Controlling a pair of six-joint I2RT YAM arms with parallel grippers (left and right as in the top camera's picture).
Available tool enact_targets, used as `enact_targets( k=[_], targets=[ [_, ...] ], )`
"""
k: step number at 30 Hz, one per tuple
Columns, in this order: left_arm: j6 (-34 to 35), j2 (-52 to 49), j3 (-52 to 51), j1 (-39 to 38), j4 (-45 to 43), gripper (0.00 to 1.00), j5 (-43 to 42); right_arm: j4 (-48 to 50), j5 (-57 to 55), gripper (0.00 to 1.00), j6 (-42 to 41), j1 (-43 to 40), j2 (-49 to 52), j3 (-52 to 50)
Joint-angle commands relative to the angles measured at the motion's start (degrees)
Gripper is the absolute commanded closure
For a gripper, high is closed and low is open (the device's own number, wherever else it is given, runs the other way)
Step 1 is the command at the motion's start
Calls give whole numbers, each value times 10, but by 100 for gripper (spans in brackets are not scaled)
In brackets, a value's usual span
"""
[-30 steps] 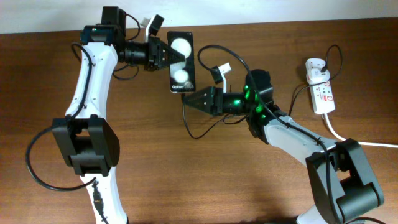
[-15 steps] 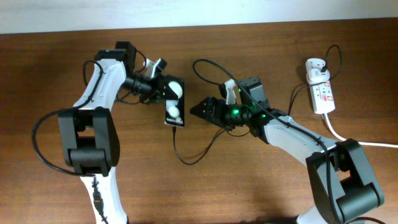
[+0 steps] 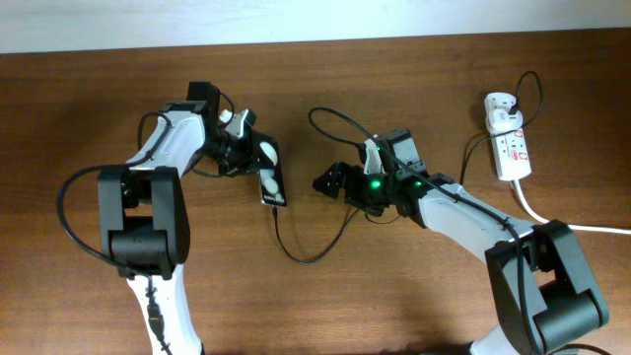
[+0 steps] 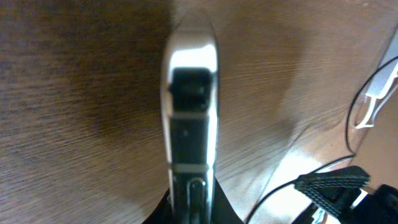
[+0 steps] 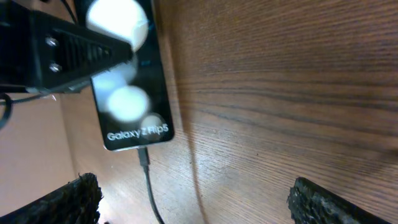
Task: Plug charger to phone and switch on socket
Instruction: 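Lower the plugged phone onto the table with the left gripper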
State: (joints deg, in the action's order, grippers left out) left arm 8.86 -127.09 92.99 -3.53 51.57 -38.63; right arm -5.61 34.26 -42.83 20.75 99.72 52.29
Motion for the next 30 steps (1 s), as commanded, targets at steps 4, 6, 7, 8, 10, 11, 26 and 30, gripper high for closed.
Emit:
enact_targets(
  k=[4, 6, 7, 8, 10, 11, 26, 30],
  targets=[
    [10, 4, -24, 2, -3, 100, 3, 1, 1, 1, 9, -2, 0, 2],
    [10, 4, -28, 2, -4, 98, 6, -1, 5, 1, 9, -2, 0, 2],
    [9, 4, -30, 2, -4, 92, 7, -1, 7, 1, 9, -2, 0, 2],
    [9, 4, -32, 2, -3, 86, 13, -1, 8, 1, 9, -2, 0, 2],
    [9, 4, -37, 2, -3, 78, 27, -1, 11, 1, 9, -2, 0, 2],
    [9, 5, -39, 2, -3, 70, 28, -1, 11, 1, 9, -2, 0, 2],
    [76, 26, -19, 26, -10, 5, 190, 1, 23, 1, 50, -2, 0, 2],
    [76, 104, 22, 25, -6, 0, 190, 3, 30, 2, 69, -2, 0, 2]
  ],
)
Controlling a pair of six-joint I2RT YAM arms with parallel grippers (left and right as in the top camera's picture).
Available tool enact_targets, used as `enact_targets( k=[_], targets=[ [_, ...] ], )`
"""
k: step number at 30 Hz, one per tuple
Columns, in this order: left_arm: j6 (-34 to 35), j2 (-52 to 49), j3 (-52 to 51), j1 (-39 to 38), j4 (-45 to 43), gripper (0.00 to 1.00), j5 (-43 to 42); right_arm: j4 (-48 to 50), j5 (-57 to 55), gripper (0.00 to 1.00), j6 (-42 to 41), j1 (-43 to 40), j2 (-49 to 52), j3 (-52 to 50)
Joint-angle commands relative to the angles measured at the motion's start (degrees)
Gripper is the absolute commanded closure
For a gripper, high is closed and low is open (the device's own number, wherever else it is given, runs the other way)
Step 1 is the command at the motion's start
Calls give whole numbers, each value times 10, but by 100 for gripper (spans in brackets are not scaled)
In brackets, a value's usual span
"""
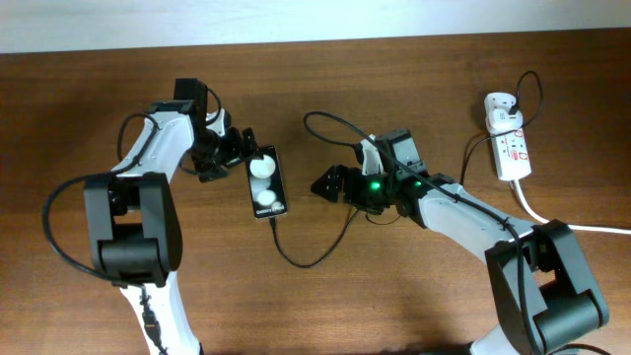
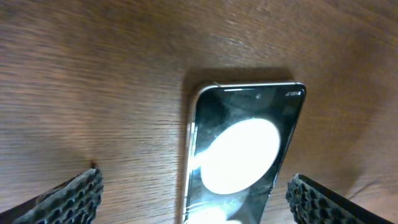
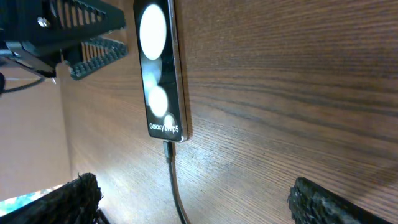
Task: Plug charger to phone and switch on socket
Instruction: 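Lower the plugged phone onto the table with the left gripper, then release the phone and move the right gripper to the power strip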
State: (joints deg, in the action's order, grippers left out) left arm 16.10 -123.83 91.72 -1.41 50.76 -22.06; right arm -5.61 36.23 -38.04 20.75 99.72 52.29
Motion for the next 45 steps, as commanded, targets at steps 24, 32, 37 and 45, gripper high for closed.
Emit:
enact_targets(
  k=[24, 32, 37, 45],
  targets=[
    [4, 379, 50, 3, 85, 1, 26, -370, -102, 75, 178, -108, -344, 89],
    [4, 379, 50, 3, 85, 1, 26, -487, -123, 96, 212, -355, -316, 192],
    [4, 379, 50, 3, 85, 1, 26, -520, -90, 96, 231, -417, -224, 258],
    [4, 379, 50, 3, 85, 1, 26, -564, -79, 96, 238, -486, -89, 363]
  ],
)
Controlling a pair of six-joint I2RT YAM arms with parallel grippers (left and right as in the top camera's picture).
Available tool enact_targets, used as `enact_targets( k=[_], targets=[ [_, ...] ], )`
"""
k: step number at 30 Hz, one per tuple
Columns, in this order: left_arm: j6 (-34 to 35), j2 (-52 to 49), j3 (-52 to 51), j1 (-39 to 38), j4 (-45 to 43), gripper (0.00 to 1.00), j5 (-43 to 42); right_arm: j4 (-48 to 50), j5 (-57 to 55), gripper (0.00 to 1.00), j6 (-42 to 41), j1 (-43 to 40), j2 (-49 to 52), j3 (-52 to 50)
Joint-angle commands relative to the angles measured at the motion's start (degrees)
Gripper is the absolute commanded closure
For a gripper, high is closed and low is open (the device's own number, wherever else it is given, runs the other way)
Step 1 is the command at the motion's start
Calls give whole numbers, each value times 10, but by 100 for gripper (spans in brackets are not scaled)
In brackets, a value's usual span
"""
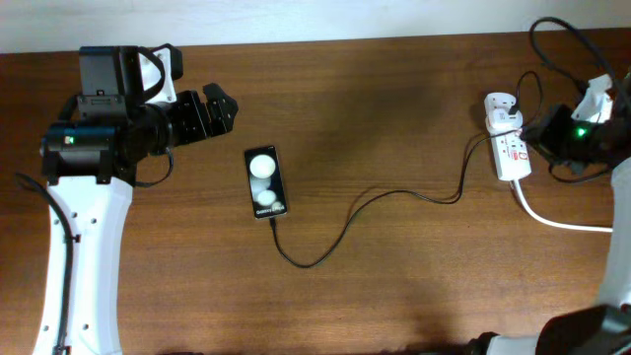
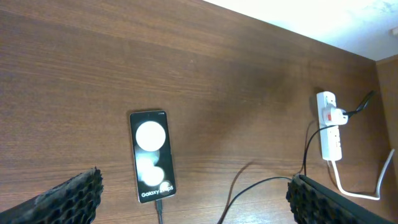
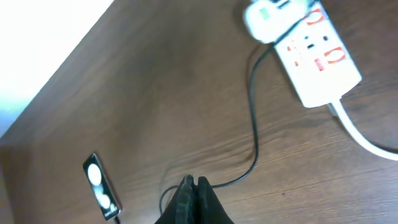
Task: Plug charger to phone and switch on socket
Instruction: 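Release the phone and move the right gripper to the power strip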
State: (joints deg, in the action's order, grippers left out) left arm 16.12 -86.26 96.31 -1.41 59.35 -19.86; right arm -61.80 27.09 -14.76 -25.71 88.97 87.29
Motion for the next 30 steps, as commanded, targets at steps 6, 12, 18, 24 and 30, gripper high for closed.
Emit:
enact_targets(
  k=[6, 12, 18, 24, 30],
  targets=[
    [3, 3, 4, 3, -1, 1, 4, 18, -7, 96, 0, -47, 42, 12],
    [3, 3, 4, 3, -1, 1, 4, 46, -59, 96, -7, -47, 42, 12],
    [3, 3, 4, 3, -1, 1, 4, 101, -48, 95, -40, -51, 48, 12],
    [3, 3, 4, 3, -1, 1, 4, 156, -49, 95, -66, -56, 105, 12],
    [3, 3, 4, 3, -1, 1, 4, 224, -46, 95, -123, -59, 181, 12]
  ],
)
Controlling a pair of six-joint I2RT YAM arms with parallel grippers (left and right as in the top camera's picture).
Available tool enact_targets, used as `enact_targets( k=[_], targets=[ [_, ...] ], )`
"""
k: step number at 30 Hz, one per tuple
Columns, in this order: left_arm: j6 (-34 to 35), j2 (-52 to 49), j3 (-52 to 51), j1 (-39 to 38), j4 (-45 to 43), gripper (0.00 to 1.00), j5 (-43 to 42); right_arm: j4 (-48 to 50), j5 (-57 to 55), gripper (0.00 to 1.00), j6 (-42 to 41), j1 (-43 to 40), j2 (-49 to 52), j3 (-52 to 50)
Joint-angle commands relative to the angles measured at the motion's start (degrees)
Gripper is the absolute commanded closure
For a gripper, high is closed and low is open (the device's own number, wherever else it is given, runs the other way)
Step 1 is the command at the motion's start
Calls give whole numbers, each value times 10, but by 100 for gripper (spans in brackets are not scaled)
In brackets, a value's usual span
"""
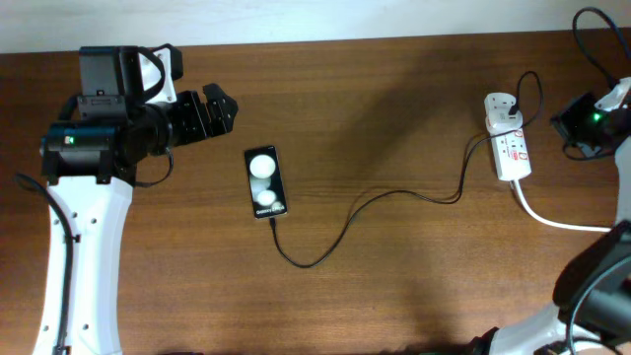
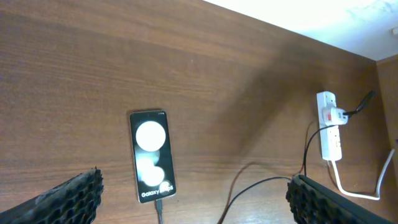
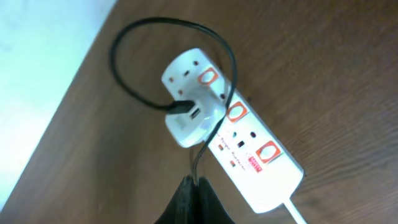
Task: Plug charger to phone and switch on socket
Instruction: 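Release the phone and move the right gripper to the power strip, then press the red switch beside the charger with the right gripper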
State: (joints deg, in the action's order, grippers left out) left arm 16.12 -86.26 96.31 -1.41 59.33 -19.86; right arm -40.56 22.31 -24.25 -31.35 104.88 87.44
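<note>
The black phone (image 1: 265, 182) lies flat, screen lit, left of the table's middle, also in the left wrist view (image 2: 151, 155). A black cable (image 1: 394, 195) runs from its lower end to the white charger (image 3: 189, 121), which is plugged into the white power strip (image 3: 249, 143) with red switches at the far right (image 1: 511, 148). My left gripper (image 1: 222, 106) hangs open, up and left of the phone (image 2: 199, 202). My right gripper (image 3: 198, 199) is shut, its tip just short of the strip, right of the strip in the overhead view (image 1: 564, 125). The cable passes behind its tip.
A thick white mains lead (image 1: 552, 219) leaves the strip's near end toward the right table edge. The charger cable loops (image 1: 532, 89) above the strip. The back edge of the table (image 1: 315, 41) meets a white wall.
The right wrist view has gone from a wide view of the table to a close view of the charger and strip. In the overhead view the right gripper stands slightly further right. The left arm is unchanged.
First my left gripper held the phone on its edge, with the right gripper open beside it and the cable in the phone. Then the phone lay flat, the left gripper open next to it. Later the left arm stood back, open, and the right, shut, was by the strip.
</note>
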Motion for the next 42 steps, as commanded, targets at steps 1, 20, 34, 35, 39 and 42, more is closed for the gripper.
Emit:
enact_targets(
  k=[1, 20, 34, 35, 39, 42],
  targets=[
    [3, 3, 4, 3, 0, 1, 4, 17, 0, 95, -28, -2, 30, 11],
    [3, 3, 4, 3, 0, 1, 4, 116, -2, 95, -22, 21, 166, 11],
    [3, 3, 4, 3, 0, 1, 4, 155, -3, 96, -24, 33, 184, 11],
    [3, 3, 4, 3, 0, 1, 4, 155, -3, 95, -24, 37, 184, 11],
    [3, 3, 4, 3, 0, 1, 4, 157, -10, 96, -24, 50, 184, 11],
    [3, 3, 4, 3, 0, 1, 4, 155, -21, 96, -24, 53, 184, 10]
  ],
)
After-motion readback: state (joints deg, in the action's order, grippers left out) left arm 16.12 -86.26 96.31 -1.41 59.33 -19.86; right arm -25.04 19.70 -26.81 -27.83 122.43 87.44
